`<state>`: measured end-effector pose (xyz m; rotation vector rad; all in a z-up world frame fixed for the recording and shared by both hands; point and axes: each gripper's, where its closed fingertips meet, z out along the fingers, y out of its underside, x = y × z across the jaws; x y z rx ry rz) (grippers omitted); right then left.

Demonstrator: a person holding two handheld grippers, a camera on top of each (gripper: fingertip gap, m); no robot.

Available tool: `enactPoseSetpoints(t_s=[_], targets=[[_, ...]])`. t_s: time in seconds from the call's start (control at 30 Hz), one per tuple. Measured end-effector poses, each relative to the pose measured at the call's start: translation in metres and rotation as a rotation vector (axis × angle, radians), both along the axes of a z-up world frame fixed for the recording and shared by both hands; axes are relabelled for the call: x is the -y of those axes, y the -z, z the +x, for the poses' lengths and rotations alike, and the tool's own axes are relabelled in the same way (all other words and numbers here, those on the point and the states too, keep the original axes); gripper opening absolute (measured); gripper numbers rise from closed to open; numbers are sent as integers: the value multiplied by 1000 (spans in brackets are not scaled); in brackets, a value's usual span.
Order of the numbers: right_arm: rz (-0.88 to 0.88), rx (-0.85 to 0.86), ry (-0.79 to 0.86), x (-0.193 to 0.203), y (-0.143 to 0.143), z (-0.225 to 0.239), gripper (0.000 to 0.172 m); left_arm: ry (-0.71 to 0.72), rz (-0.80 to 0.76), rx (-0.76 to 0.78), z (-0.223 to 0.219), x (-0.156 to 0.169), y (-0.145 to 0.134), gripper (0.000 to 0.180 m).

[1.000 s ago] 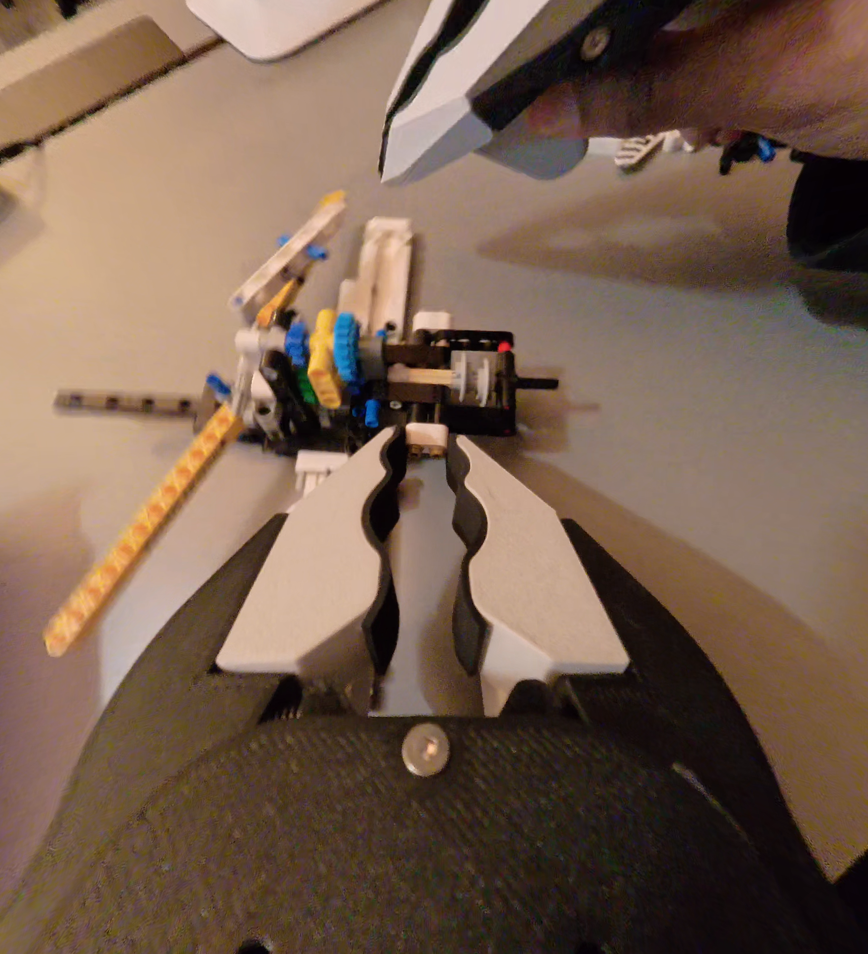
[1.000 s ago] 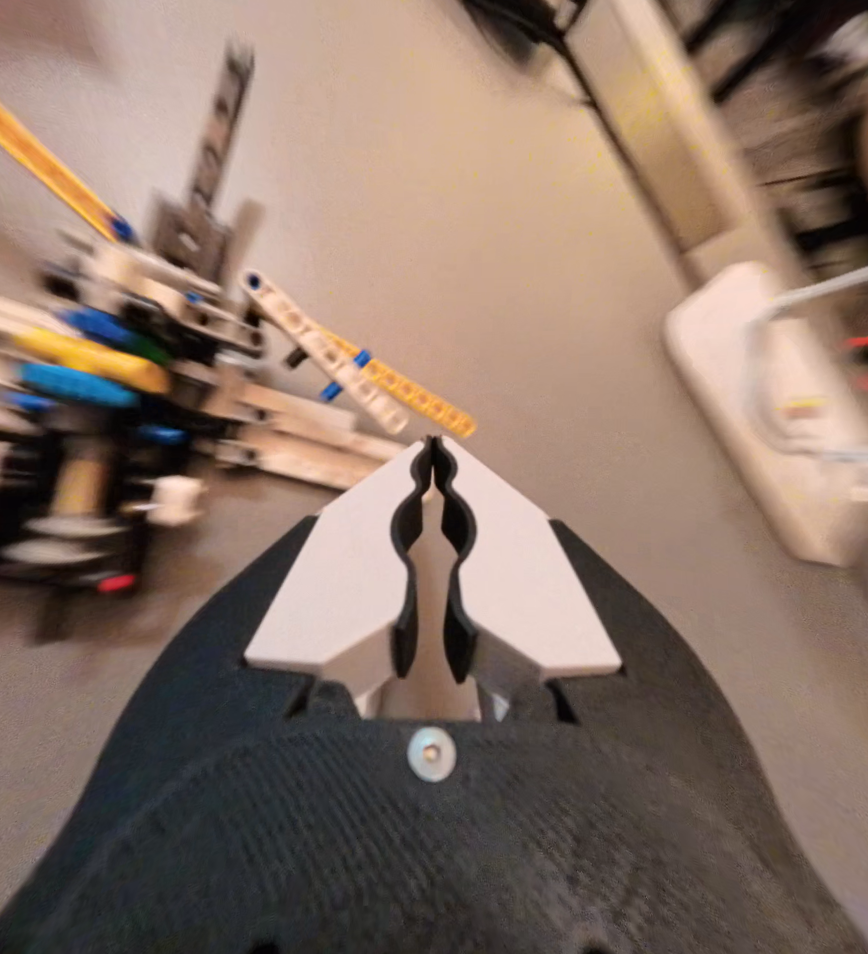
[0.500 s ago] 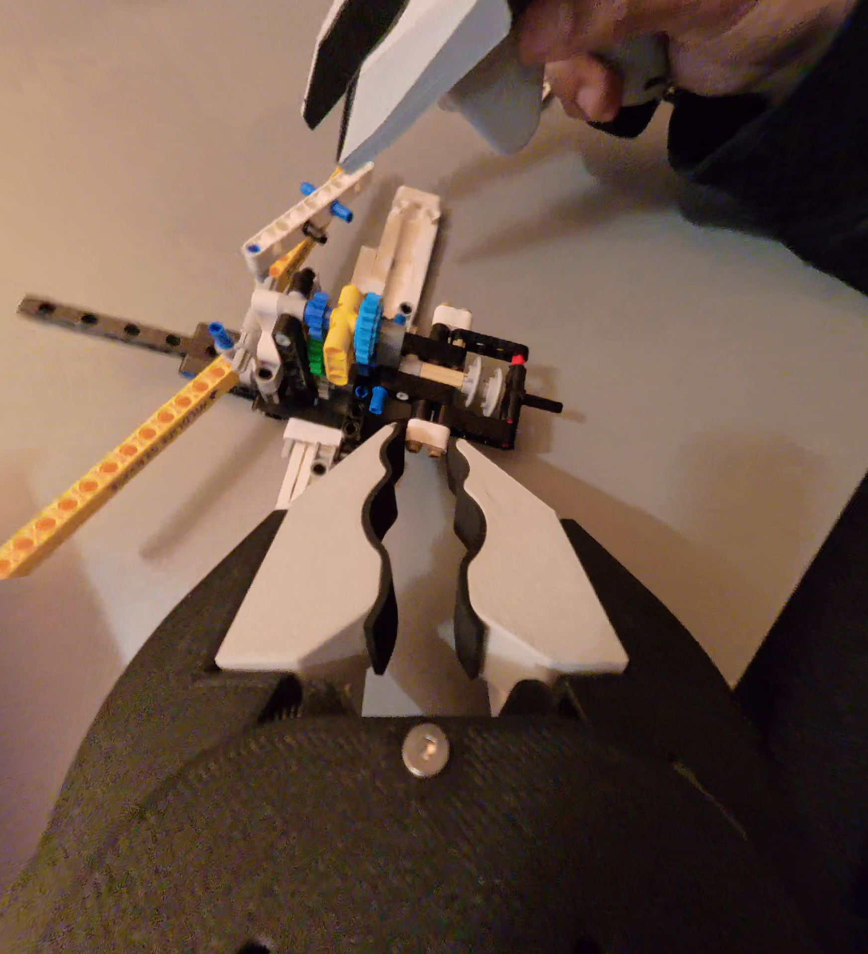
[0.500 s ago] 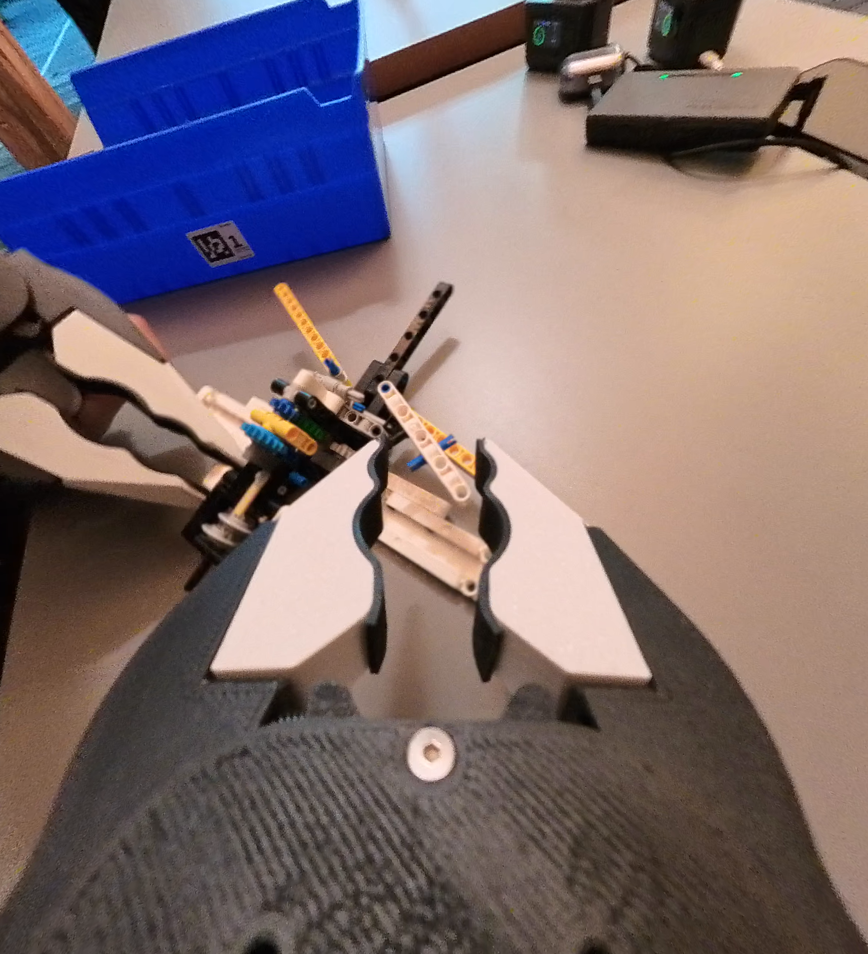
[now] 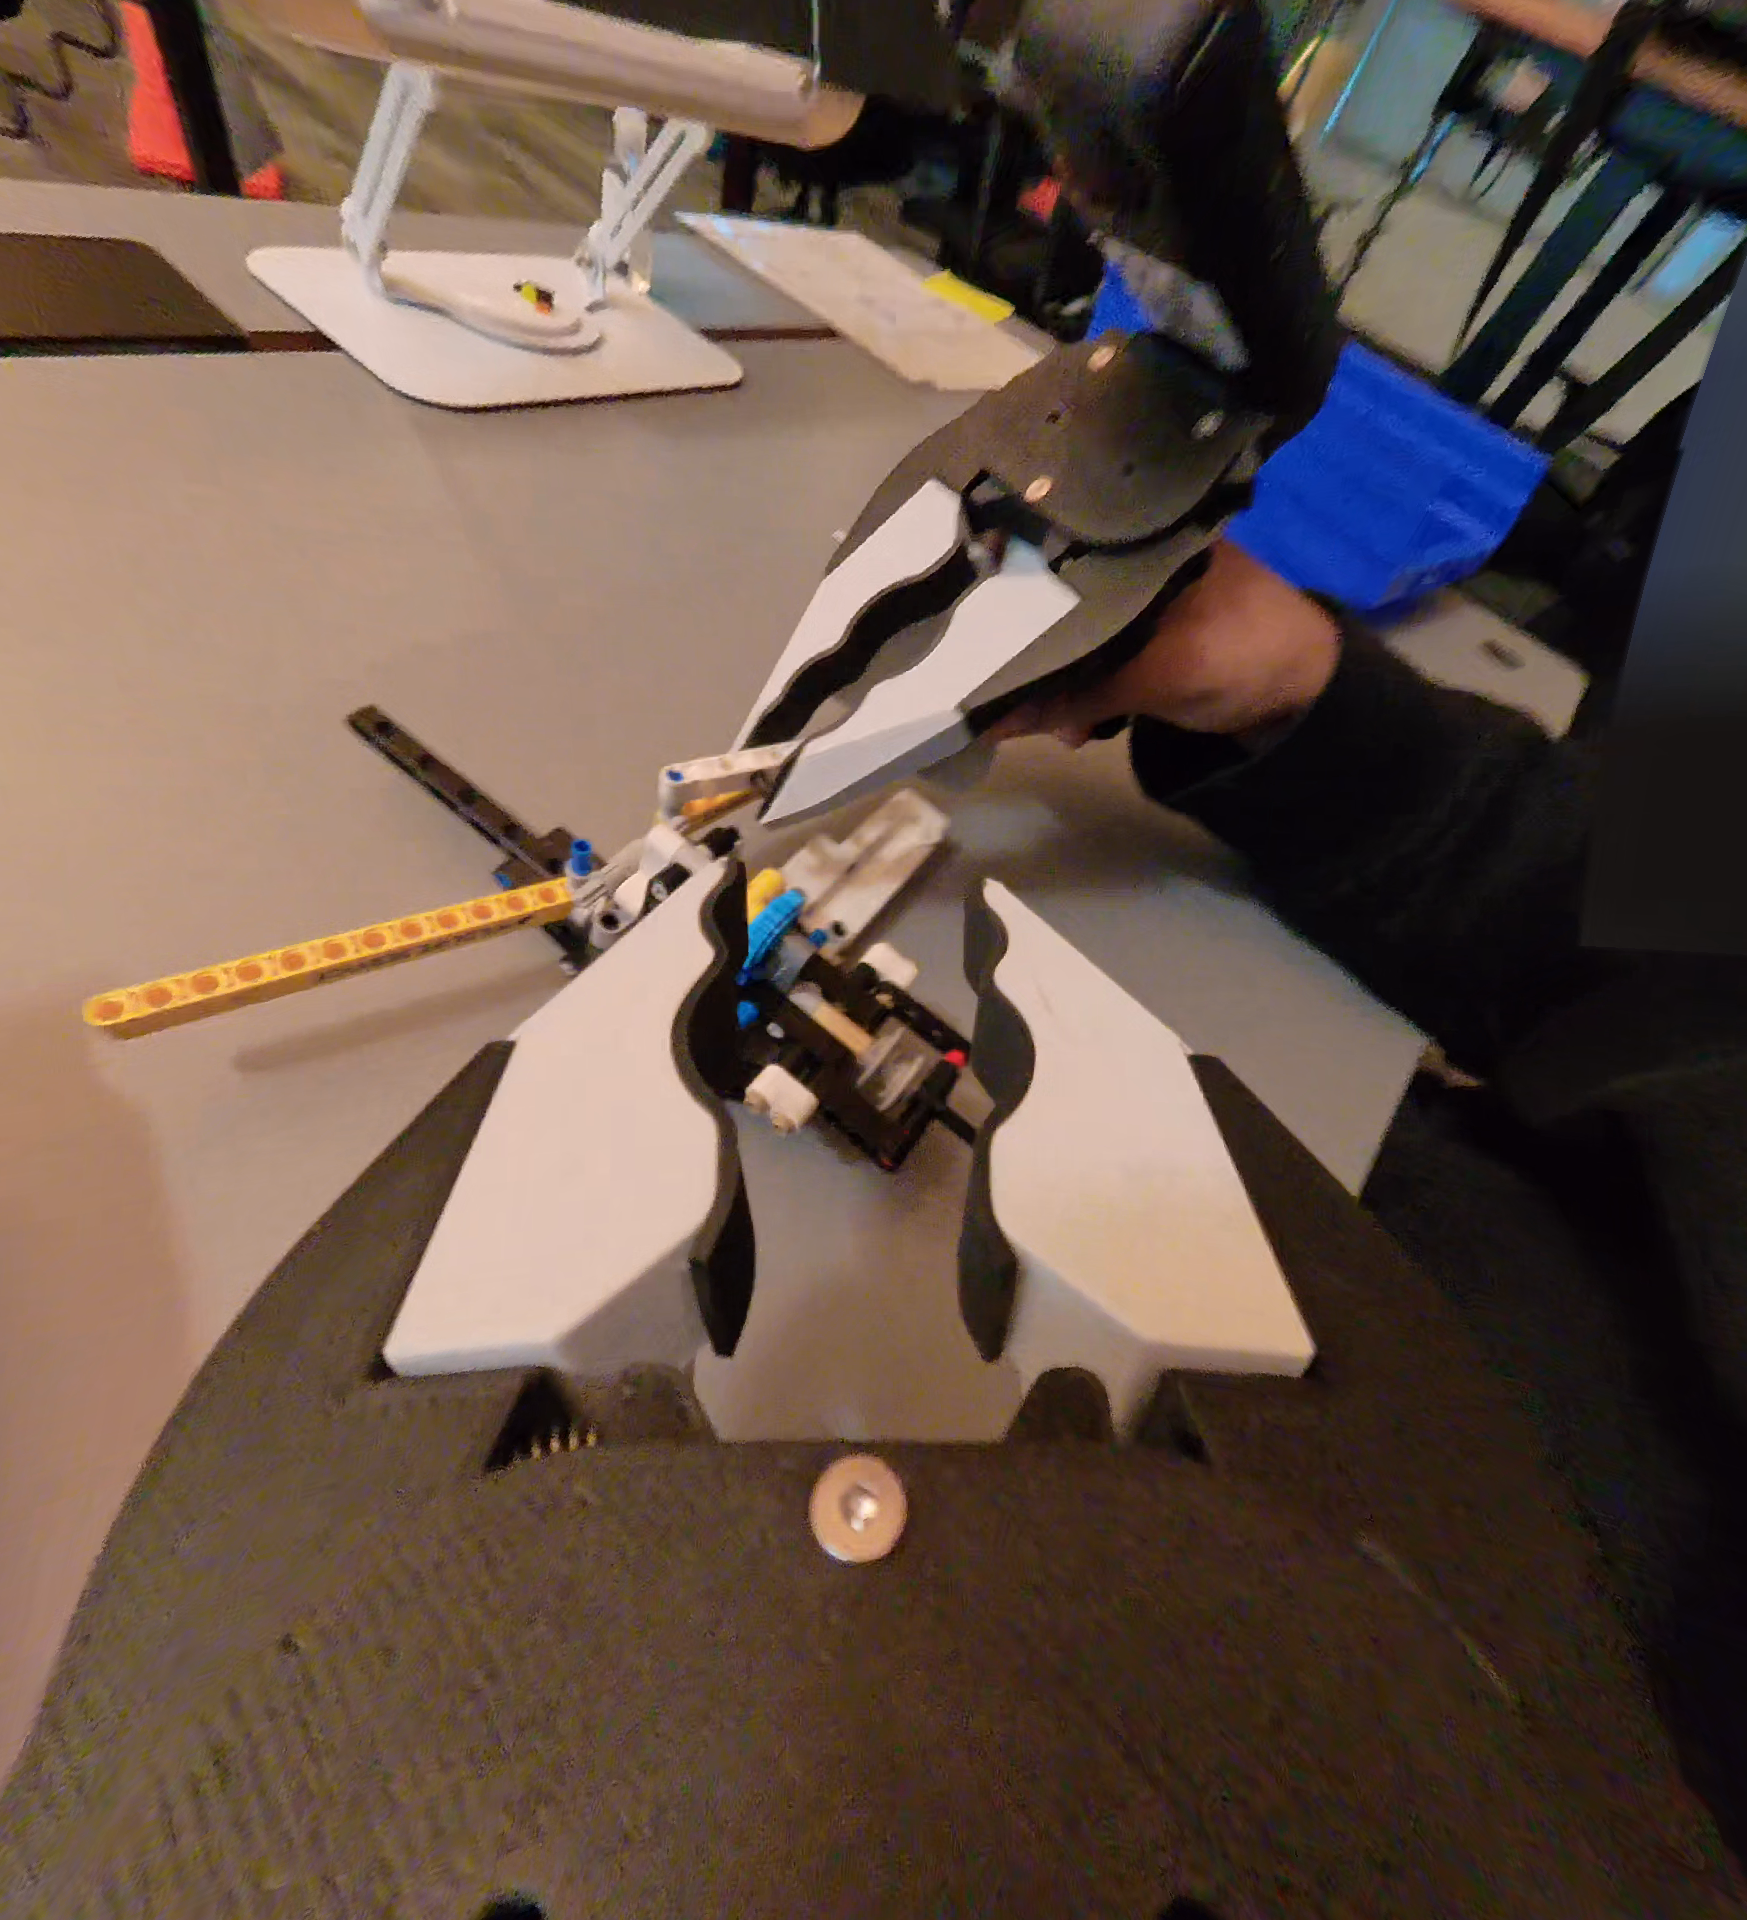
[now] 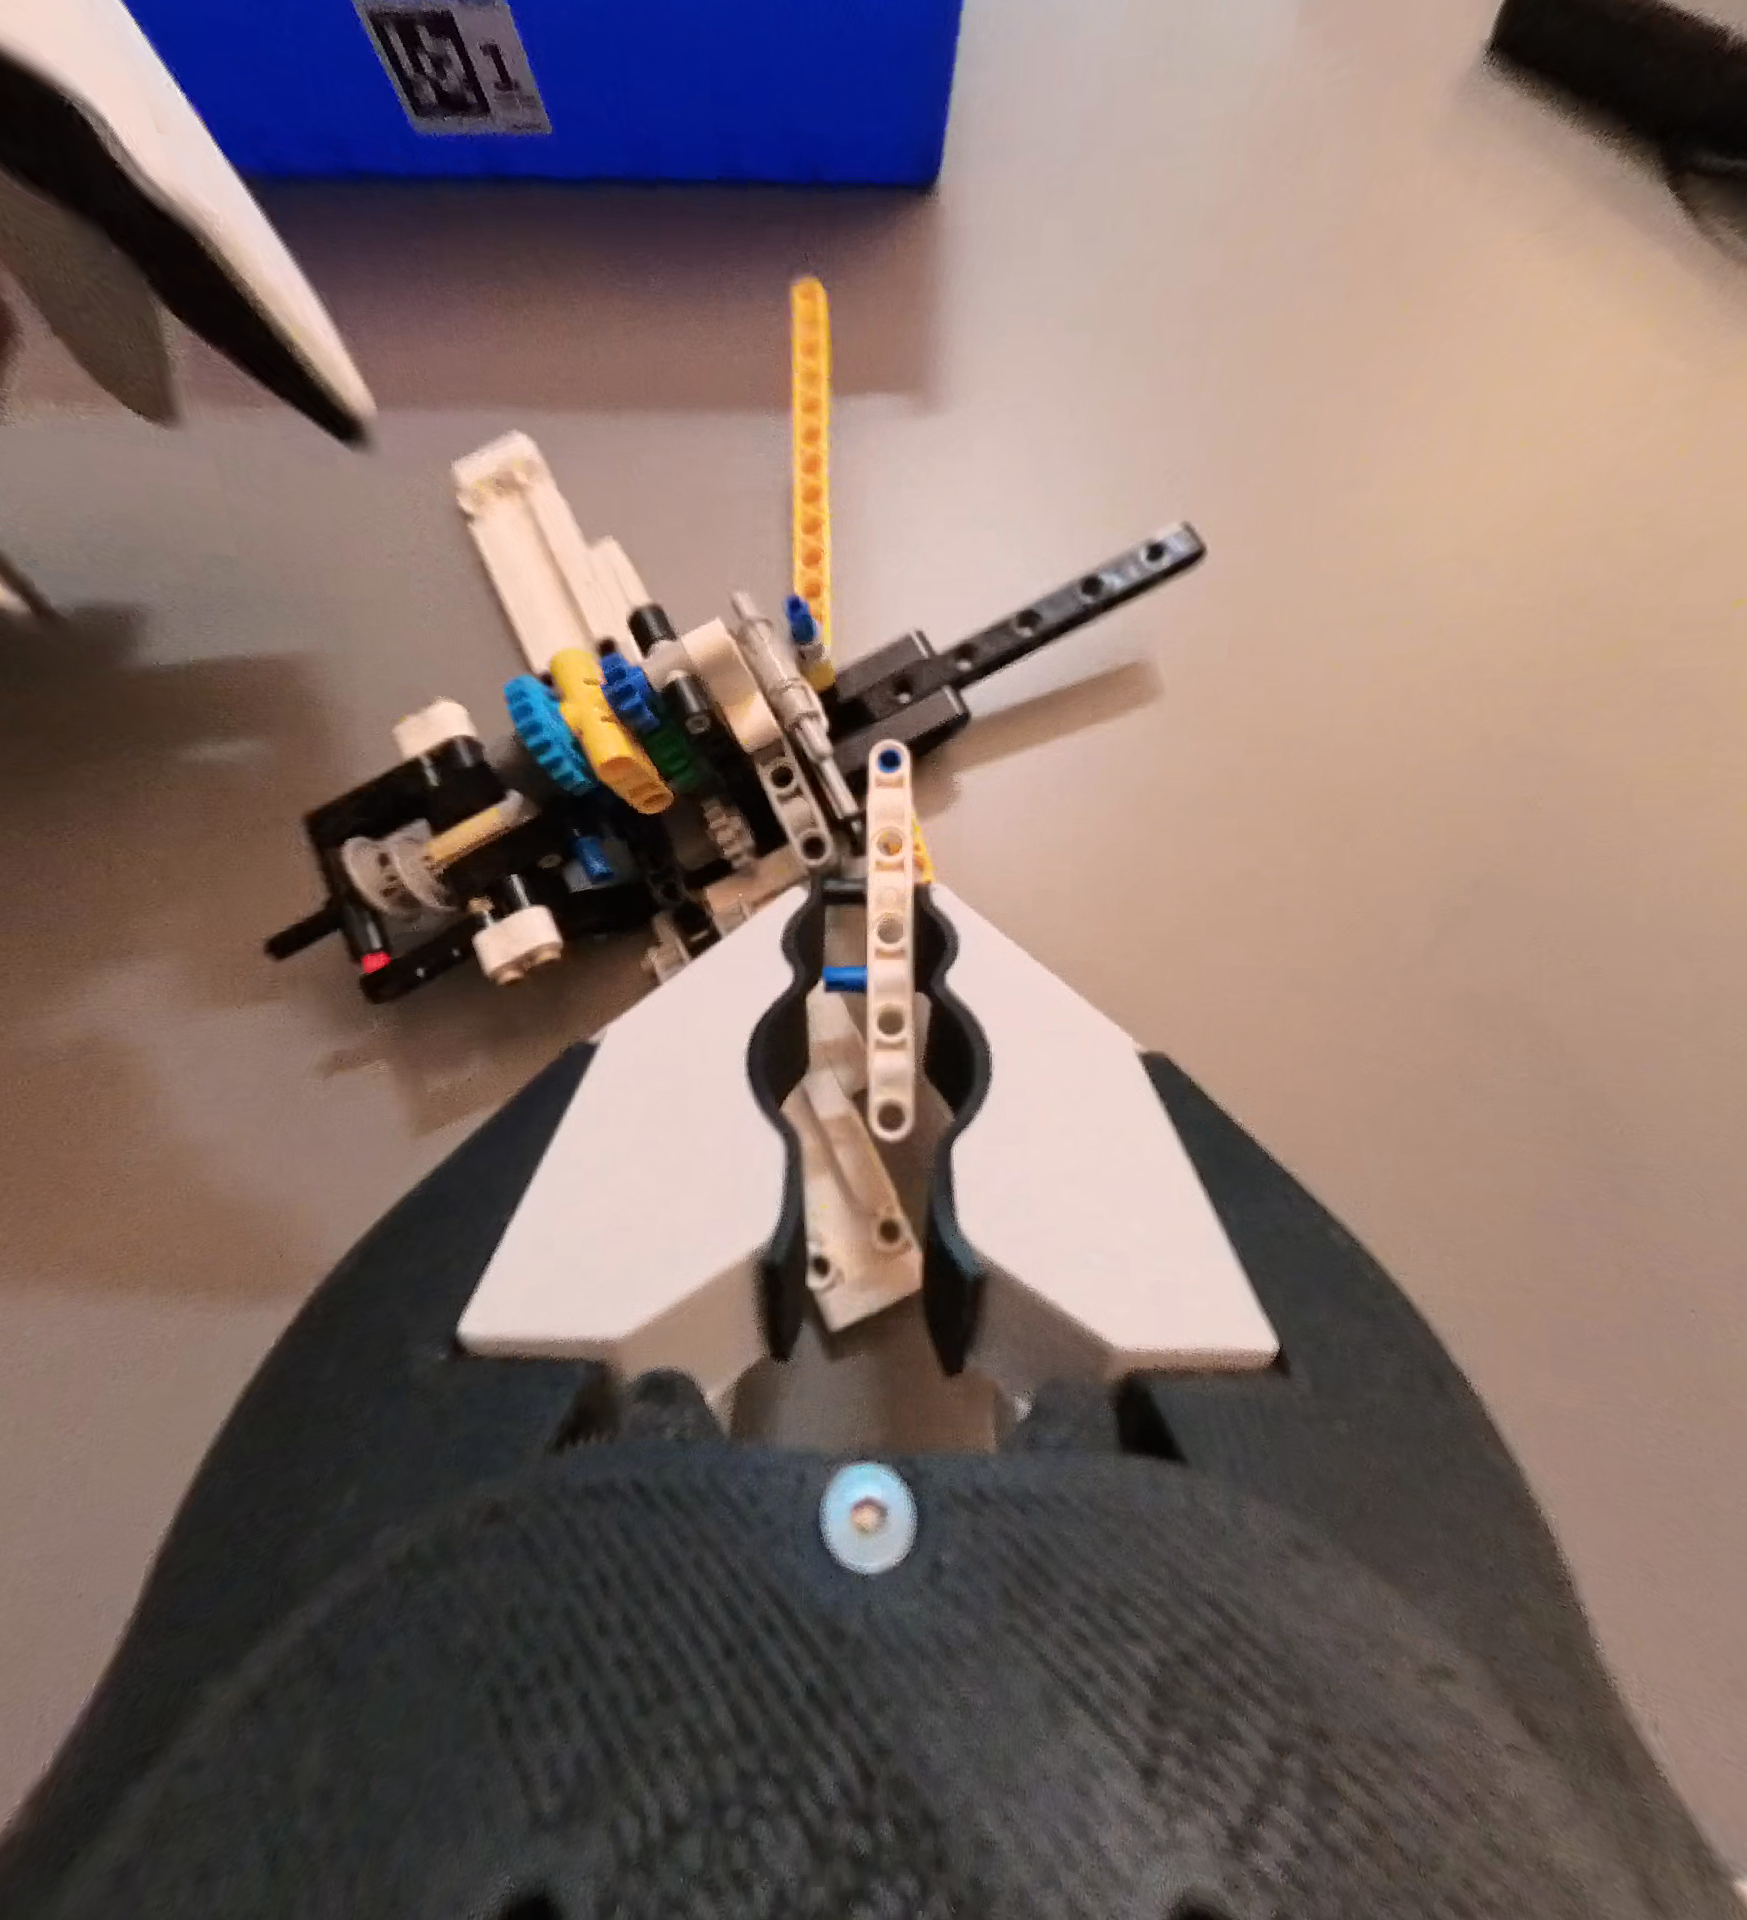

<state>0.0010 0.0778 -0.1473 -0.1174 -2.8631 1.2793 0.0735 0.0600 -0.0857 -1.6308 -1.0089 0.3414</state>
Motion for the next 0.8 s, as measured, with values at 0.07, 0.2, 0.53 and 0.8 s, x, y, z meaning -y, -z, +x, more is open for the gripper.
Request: enactPoseSetpoints(t_s=[0.07, 0.2, 0.53, 0.8], targets=[[-47, 63, 11, -4, -6, 5, 15, -18, -85, -13, -4, -3, 6, 40], [-56, 121, 8, -17, -6, 19, 15, -23, -242, -44, -15, -15, 13, 42], [-161, 166, 9, -22, -39, 18, 45, 51, -482, 50, -51, -30, 53, 60], [10, 164, -17, -5, -3, 15, 9, 65, -381, 51, -55, -31, 56, 55]])
